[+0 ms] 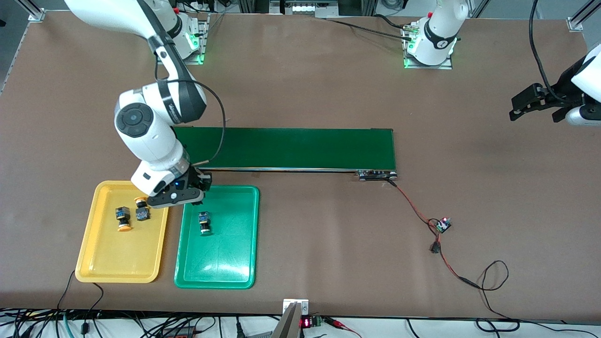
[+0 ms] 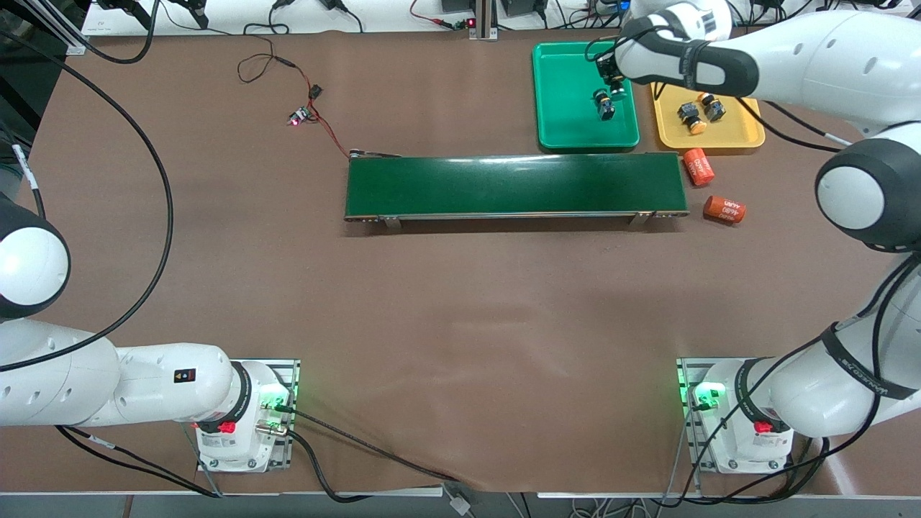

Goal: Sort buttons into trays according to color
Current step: 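Carry the green-capped button over the green tray with the right gripper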

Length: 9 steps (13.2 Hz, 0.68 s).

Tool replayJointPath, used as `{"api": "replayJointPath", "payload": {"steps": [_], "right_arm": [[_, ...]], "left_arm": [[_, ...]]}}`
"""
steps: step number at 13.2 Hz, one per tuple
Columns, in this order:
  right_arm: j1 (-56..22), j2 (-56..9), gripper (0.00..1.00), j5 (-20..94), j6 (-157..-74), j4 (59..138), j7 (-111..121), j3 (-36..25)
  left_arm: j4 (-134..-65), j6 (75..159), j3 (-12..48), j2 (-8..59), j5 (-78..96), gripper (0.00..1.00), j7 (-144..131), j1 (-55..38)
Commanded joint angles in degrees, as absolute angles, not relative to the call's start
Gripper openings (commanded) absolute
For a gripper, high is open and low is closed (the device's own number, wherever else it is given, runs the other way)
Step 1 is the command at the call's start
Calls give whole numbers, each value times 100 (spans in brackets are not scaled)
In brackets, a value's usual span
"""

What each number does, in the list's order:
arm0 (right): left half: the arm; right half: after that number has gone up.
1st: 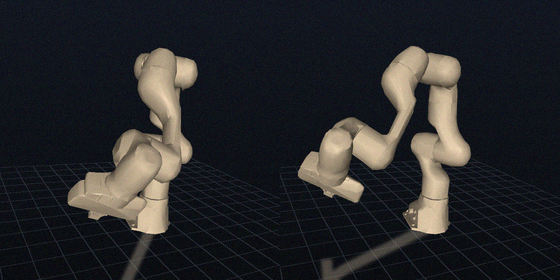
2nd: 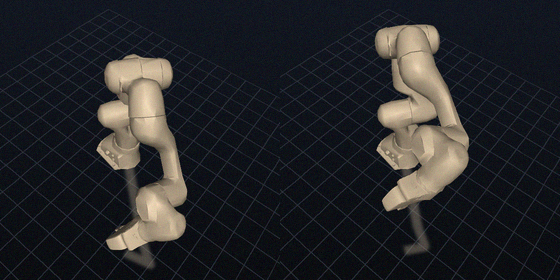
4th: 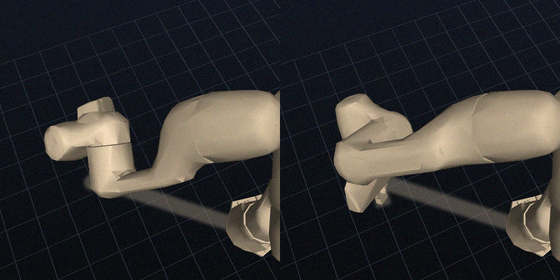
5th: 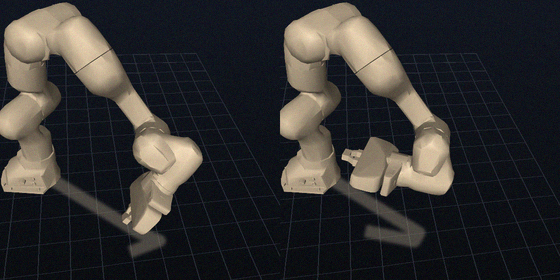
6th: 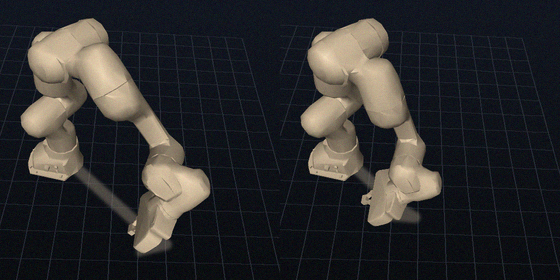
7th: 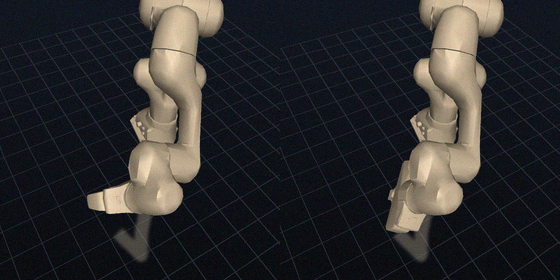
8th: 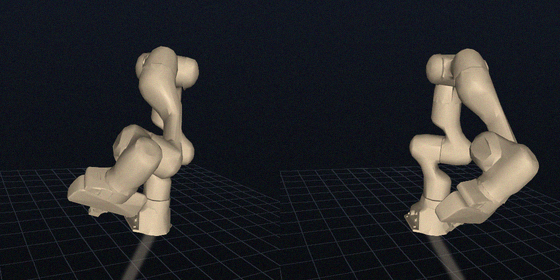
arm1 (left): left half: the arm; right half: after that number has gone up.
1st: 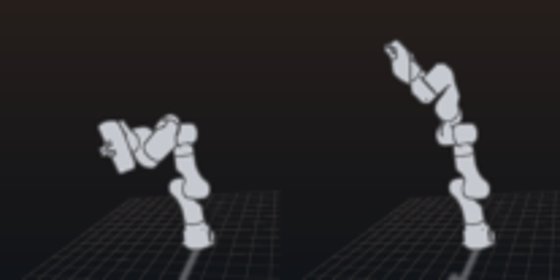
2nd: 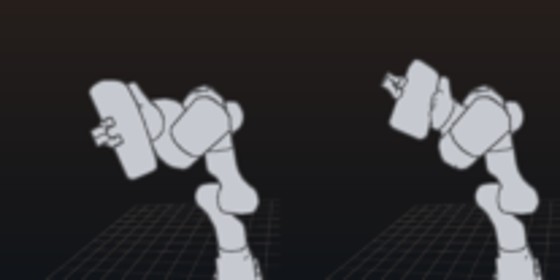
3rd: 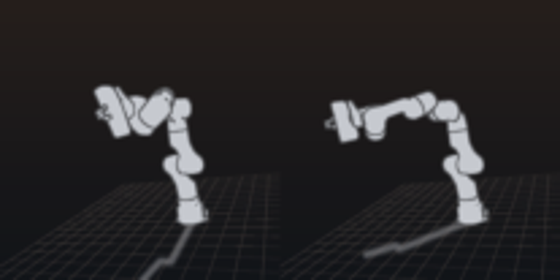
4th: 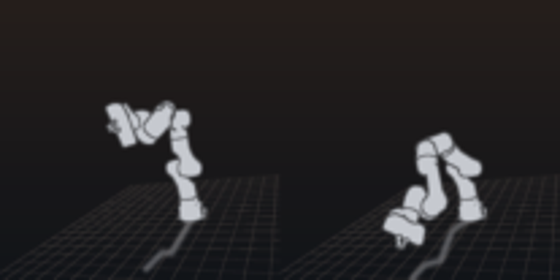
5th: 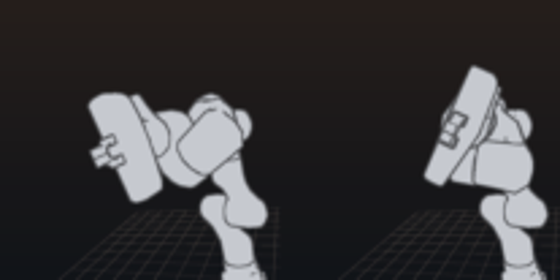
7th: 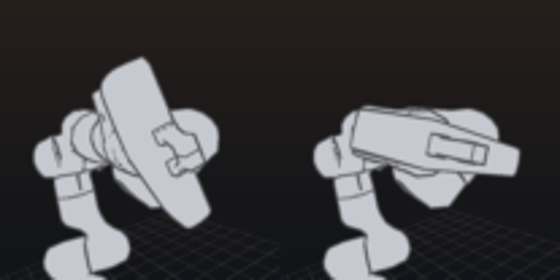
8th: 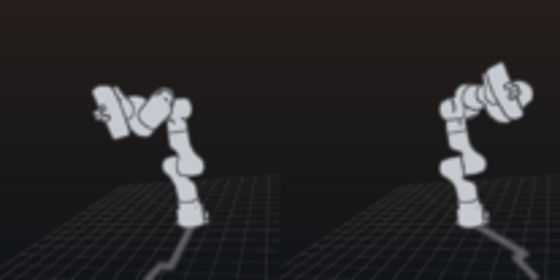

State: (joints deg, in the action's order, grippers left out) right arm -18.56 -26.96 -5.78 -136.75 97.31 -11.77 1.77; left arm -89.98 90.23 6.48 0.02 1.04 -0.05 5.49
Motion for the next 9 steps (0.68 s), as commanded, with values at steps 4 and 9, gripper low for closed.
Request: {"api": "replayJointPath", "payload": {"steps": [4, 9], "right_arm": [[-2004, -3751, 21, -633, -14771, 9202, -1029, 158], [-2048, -4262, 22, -615, -15722, 9202, -642, 27]], "left_arm": [[-8824, 8947, 642, 184, 44, 100, 0, 562], [-8824, 8956, 650, 202, 53, 100, 0, 589]]}}
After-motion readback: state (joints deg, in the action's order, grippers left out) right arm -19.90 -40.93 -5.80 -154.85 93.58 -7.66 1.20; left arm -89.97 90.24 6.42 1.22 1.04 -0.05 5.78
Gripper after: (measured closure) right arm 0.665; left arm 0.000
